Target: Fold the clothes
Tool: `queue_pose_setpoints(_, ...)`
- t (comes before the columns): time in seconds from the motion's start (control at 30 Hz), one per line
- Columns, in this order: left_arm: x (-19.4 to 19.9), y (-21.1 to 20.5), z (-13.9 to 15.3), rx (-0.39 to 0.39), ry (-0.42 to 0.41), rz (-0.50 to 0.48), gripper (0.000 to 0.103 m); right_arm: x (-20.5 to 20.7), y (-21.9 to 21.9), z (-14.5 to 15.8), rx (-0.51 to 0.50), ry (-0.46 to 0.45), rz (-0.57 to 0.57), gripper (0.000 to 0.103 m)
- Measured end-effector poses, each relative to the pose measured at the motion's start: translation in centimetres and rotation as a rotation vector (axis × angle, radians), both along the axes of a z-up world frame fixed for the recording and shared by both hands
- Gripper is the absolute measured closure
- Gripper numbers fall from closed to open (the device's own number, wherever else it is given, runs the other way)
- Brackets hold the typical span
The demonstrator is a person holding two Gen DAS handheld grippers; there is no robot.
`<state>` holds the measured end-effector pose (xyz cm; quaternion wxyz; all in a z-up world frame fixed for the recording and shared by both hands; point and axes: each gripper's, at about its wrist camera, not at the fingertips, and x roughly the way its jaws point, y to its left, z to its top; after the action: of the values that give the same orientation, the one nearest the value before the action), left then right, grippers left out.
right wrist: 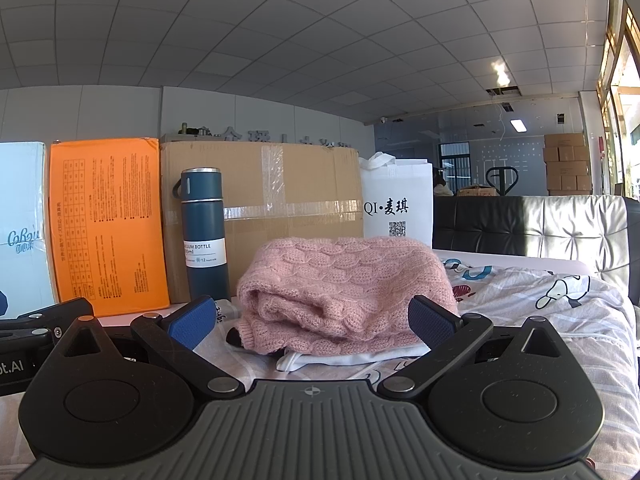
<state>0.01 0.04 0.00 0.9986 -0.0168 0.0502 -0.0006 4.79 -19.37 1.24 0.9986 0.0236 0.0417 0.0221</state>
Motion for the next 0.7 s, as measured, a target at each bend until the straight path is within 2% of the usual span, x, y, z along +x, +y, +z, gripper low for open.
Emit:
queue_pose_setpoints(0.2,0.2,0.2,-0.1,-0.007,0.010,0.015,0.000,0.4,-0.1,0.0,0.003,0.010,0.001,0.000)
queue_pose_setpoints(0.3,0.4,0.1,-0.2,-0.007,0.027,0.024,0.000,0.9,0.3,-0.1,-0.005,0.071,0.002,0.000)
queue_pose_setpoints(0.4,1.0,0.1,-0.2,0.005,0.086,0.050,0.000,2.0,0.3,-0.4,-0.027,0.178,0.013,0.000)
queue_pose_setpoints(0.63,2.4,0.7,-0.8,-0.011,0.225,0.095,0.000,6.5,1.6,-3.3,-0.127,0.531,0.016,0.000)
queue_pose_setpoints(0.7,2.5,0.8,-0.9,-0.013,0.239,0.095,0.000,6.4,1.4,-3.5,-0.116,0.532,0.015,0.000)
